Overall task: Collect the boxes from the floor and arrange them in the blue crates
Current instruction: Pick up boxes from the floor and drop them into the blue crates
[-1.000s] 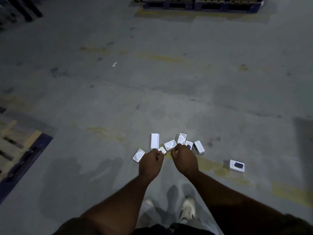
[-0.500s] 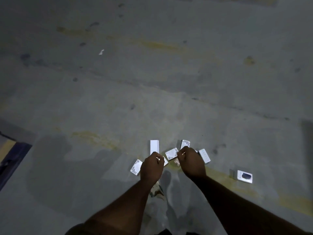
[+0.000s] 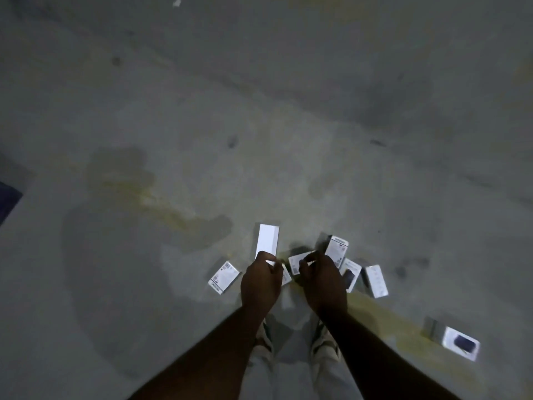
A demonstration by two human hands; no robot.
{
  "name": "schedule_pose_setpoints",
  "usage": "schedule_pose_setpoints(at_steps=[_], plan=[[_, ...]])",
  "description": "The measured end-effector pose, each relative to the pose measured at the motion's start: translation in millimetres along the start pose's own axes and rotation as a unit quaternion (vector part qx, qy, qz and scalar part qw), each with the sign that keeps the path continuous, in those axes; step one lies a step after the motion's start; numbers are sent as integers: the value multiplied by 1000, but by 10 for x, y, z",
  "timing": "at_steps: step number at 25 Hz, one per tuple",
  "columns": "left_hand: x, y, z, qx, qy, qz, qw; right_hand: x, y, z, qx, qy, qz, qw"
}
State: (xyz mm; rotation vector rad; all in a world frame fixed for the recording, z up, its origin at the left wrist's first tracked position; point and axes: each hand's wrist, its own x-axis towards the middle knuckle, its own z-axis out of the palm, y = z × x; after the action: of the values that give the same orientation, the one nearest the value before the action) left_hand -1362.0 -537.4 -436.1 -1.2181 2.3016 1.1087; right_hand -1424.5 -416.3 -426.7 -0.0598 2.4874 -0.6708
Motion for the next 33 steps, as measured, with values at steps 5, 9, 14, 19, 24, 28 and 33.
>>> schedule_pose_setpoints(at_steps=[5, 9, 14, 19, 24, 28, 33], plan=[[1037, -575, 1125, -9, 13, -91, 996, 1023, 654, 948, 59, -38, 14, 997], [1763, -1007, 1847, 7, 32, -122, 992, 1635, 1192, 1731, 60, -56, 29, 996], [2327, -1310, 2242, 85, 76, -116, 987, 1955, 1423, 2263, 65, -58, 8, 996], [2807, -1453, 2548, 138, 63, -148, 977, 2170, 1519, 2618, 86, -57, -9, 995], [2988, -1647, 2654, 96, 52, -219, 970, 2325, 1521, 2764, 115, -69, -5, 991], [2878, -1599, 2435, 17, 93, -230, 969, 2304, 1408, 2664, 115, -80, -18, 990], [2333, -1248, 1937, -122, 97, -166, 974, 1965, 914, 2337, 174, -123, -9, 977]])
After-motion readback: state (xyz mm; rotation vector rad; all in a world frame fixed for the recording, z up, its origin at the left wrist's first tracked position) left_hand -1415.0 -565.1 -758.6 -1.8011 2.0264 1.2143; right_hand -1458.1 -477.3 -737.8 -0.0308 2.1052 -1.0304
